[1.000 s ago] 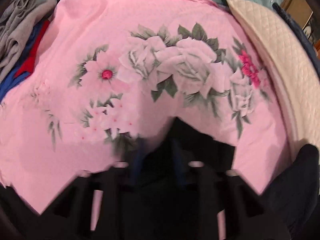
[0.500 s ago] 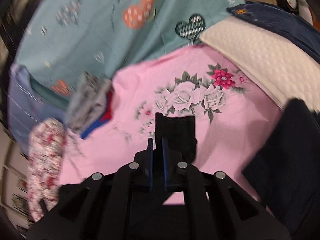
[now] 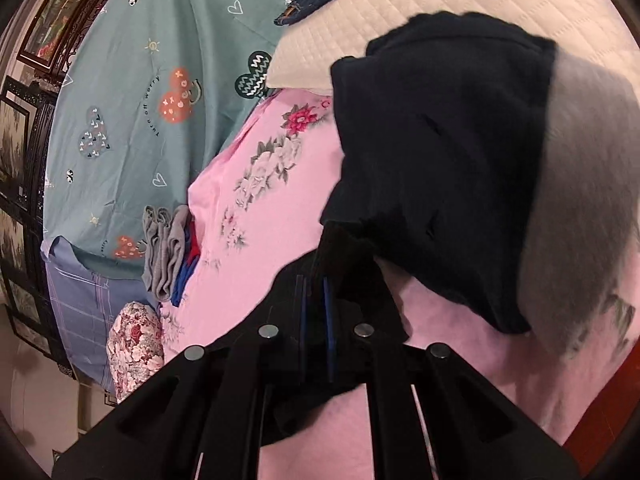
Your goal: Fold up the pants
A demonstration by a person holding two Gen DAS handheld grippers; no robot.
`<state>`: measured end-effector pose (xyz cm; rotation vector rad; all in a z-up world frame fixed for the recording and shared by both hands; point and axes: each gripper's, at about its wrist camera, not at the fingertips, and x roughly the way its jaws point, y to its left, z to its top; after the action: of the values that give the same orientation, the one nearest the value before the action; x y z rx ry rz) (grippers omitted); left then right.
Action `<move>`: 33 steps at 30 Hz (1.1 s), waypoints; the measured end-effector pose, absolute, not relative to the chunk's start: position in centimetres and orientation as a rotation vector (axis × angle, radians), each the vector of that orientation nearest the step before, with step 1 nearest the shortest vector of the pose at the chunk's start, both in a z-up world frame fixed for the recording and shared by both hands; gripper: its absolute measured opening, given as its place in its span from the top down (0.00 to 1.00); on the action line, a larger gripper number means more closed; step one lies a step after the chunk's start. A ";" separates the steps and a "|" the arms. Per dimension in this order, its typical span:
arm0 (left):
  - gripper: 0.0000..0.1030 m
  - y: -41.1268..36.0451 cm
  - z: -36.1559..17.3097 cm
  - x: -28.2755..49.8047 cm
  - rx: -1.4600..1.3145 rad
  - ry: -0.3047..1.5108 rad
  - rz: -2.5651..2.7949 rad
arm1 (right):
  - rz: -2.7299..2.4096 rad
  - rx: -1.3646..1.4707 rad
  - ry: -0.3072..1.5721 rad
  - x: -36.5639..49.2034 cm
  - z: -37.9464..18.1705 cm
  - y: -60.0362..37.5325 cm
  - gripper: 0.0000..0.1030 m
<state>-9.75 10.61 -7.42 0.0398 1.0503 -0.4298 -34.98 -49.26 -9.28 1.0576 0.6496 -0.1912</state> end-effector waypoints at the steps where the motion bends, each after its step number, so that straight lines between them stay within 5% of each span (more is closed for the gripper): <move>1: 0.54 10.5 -7.4 -9.8 0.044 1.051 -0.429 | -0.229 1.041 0.690 -35.2 -10.0 -49.3 0.93; 4: 0.54 10.5 -7.5 -9.6 0.051 1.066 -0.418 | -0.273 1.130 0.774 -36.3 -12.2 -49.7 0.90; 7: 0.54 10.7 -7.5 -9.4 0.044 1.071 -0.409 | -0.251 1.228 0.718 -37.9 -11.6 -49.2 0.56; 16: 0.51 10.3 -7.2 -9.8 0.055 1.044 -0.428 | -0.235 1.172 0.911 -33.7 -12.0 -46.1 0.55; 24: 0.51 10.9 -7.9 -9.1 0.015 1.060 -0.427 | -0.231 1.288 0.864 -32.3 -13.3 -46.7 0.51; 25: 0.51 10.8 -8.0 -9.1 0.015 1.061 -0.429 | -0.214 1.287 0.833 -32.3 -13.3 -46.6 0.53; 27: 0.51 10.6 -8.1 -9.1 0.023 1.062 -0.434 | -0.191 1.269 0.796 -32.2 -13.5 -46.4 0.86; 33: 0.50 10.1 -8.1 -9.5 0.047 1.063 -0.445 | -0.201 1.151 0.604 -34.1 -8.8 -48.1 0.96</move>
<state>-9.48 10.11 -8.08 0.0469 1.0626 -0.4449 -34.15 -48.13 -8.77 1.1507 0.6042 -0.2008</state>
